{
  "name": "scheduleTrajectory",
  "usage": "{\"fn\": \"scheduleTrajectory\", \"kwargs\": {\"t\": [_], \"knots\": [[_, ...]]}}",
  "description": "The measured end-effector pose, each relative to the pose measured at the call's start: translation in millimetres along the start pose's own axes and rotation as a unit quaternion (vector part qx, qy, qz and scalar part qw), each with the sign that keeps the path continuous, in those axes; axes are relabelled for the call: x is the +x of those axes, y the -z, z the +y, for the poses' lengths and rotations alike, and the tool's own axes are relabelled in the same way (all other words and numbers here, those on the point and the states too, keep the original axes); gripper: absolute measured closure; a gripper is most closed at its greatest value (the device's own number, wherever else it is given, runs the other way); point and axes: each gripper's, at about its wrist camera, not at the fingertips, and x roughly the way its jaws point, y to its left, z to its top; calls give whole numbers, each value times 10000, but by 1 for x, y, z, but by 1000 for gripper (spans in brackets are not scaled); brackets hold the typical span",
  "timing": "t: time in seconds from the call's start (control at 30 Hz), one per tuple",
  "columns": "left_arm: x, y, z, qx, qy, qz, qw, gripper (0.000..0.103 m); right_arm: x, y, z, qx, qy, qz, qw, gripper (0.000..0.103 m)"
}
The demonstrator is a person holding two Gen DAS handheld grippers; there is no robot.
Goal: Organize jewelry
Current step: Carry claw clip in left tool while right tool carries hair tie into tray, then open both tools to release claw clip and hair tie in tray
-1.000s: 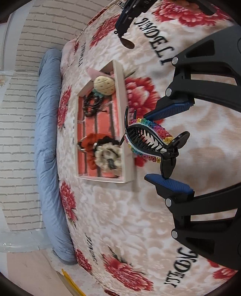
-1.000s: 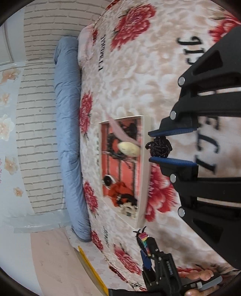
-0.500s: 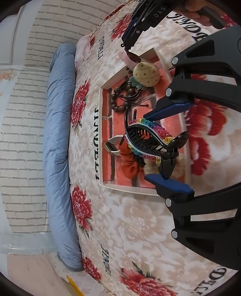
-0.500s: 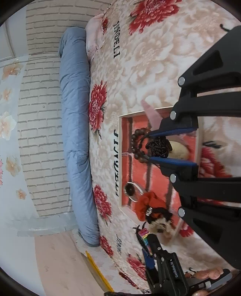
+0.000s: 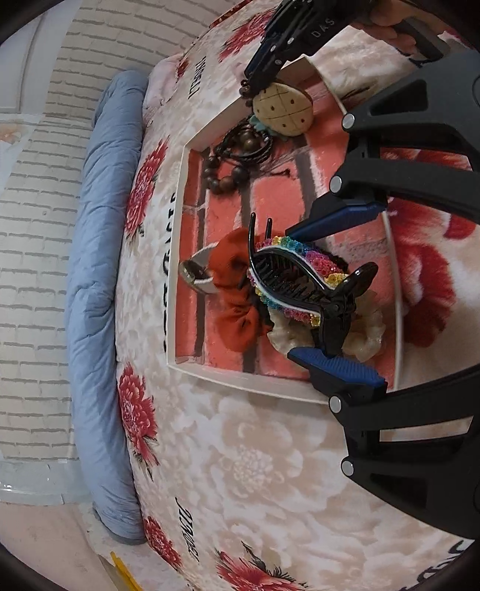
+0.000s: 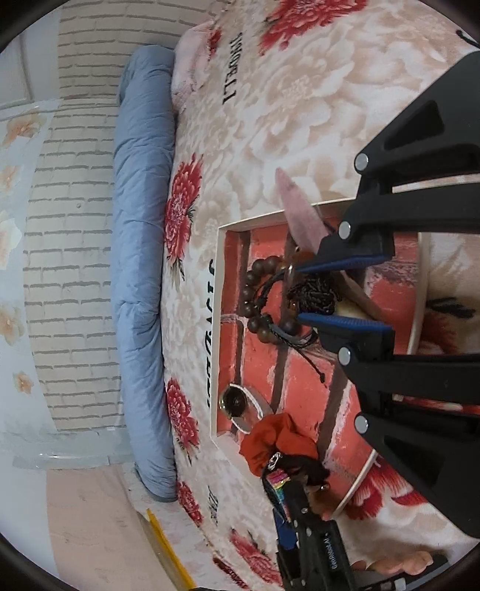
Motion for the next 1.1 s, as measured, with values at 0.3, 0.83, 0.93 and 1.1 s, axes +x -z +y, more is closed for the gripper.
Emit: {"fn": "scheduleTrajectory", "kwargs": {"t": [0.3,0.83,0.93,1.1], "knots": [[11,3,3,80,-143,71,9998,44,8,1,-5,221,-212,-2,9995,77],[-4,7,3,105,-179,-161,9997,25,-9,0,-7,183,-59,-208,9996,38],[-10,8,5,90,-195,-267,9994,19,-13,1,-12,259,-40,-218,9994,35],[-23,15,5,100,-204,-348,9991,11,-26,5,-17,349,-53,-311,9989,23]]}}
